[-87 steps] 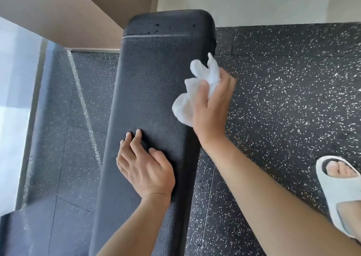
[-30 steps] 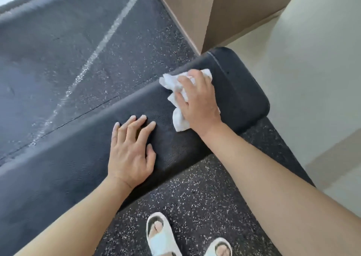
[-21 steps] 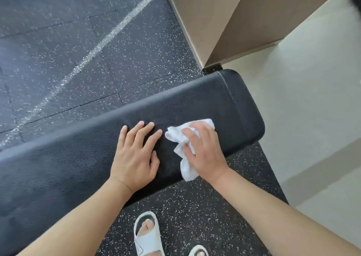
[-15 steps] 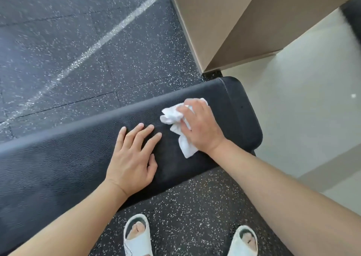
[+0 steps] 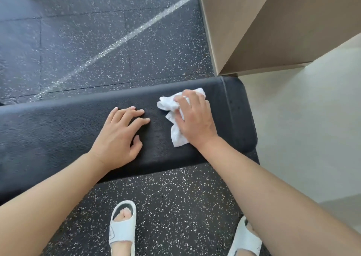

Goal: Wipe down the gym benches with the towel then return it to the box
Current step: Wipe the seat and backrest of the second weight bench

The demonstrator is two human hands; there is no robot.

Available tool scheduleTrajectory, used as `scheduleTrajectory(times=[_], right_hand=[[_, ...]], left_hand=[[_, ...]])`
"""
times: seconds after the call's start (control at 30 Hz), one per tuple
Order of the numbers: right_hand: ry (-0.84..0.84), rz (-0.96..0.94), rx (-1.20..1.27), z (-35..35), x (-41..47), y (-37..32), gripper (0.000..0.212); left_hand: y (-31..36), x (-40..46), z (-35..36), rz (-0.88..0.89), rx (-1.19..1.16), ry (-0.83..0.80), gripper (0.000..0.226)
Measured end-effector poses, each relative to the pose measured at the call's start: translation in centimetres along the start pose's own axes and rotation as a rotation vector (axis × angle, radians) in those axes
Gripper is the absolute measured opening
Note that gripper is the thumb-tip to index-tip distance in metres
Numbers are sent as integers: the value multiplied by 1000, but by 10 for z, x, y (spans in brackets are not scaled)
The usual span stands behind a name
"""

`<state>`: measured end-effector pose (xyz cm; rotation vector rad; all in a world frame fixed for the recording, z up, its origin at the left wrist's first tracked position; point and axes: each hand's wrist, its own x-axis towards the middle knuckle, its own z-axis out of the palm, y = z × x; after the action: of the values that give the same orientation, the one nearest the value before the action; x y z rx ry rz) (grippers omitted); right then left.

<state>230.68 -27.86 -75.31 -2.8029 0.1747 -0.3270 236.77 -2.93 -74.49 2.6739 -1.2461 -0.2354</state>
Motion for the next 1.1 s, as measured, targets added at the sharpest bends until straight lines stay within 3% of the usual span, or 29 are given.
scheduleTrajectory(times=[0.1,0.17,0.27,0.4,0.53,0.7,0.87,0.97,1.1], right_hand=[[-79,-18,27,-25,-55,36,27],[-95,0,30,-40,-84,61,28],[-84,24,20,-55,-110,98,30],[3,166,60,-57,-115,123,31],[46,220,57,-44,-75,122,28],[97,232,33,-19,44,131,30],[-34,208,38,-10,94,140,30],[-2,131,51,-30,52,140,31],[23,191,203,-51,-68,125,27]], left_hand=[[33,26,-6,-95,-34,22,49],[61,52,-5,-41,-17,9,52],[98,101,1,23,-30,4,55],[133,146,24,-56,-32,15,57],[136,142,43,-130,-35,120,58],[132,145,49,-132,-32,176,58],[136,146,48,-139,-18,169,54],[138,147,47,-144,-14,154,56],[136,146,48,-145,-10,166,58]])
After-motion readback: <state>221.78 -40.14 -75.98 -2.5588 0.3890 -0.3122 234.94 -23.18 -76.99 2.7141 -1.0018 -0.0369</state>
